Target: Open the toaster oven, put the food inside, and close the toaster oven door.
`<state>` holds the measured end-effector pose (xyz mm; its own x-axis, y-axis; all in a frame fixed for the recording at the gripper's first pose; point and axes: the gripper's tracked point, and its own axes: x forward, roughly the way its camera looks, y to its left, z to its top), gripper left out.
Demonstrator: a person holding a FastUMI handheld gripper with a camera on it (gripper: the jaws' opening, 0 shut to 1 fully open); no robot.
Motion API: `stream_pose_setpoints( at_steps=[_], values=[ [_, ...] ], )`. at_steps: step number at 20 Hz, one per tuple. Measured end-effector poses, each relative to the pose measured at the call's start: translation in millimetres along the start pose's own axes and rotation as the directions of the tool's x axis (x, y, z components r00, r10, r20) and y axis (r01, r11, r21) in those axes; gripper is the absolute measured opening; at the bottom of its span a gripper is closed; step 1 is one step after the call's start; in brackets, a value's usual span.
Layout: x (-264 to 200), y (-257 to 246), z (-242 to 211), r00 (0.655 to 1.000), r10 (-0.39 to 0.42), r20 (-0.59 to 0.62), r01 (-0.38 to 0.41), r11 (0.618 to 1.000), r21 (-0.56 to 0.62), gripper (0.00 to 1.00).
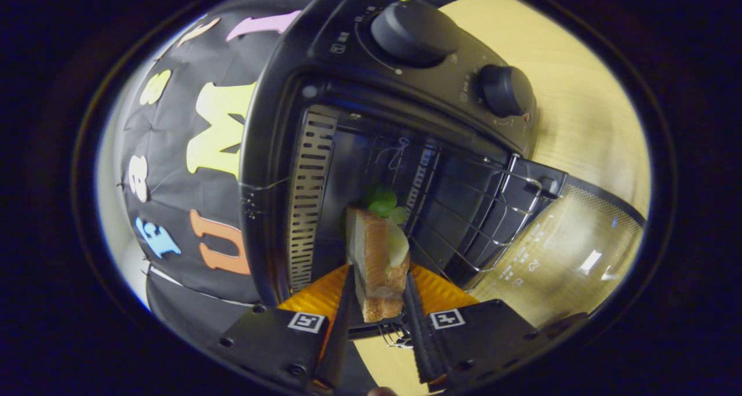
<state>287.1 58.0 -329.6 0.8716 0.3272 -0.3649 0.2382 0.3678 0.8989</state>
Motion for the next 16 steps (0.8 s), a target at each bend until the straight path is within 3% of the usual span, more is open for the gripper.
stream_pose_setpoints(
  at_steps=[2, 4, 8, 13, 16],
  values=[
    [2, -2, -9, 0.999, -0.043, -0.023, 0.042, 0.998, -0.047, 0.72],
    [-5, -3, -19, 0.995, -0.081, -0.057, 0.074, 0.992, -0.103, 0.78],
    [-24, -1, -33, 0.984, -0.152, -0.09, 0.13, 0.968, -0.213, 0.99],
    [-74, 16, -47, 0.972, -0.21, -0.102, 0.152, 0.902, -0.405, 1.0],
    [-116, 33, -54, 0.966, -0.241, -0.087, 0.151, 0.808, -0.569, 1.0]
  ],
)
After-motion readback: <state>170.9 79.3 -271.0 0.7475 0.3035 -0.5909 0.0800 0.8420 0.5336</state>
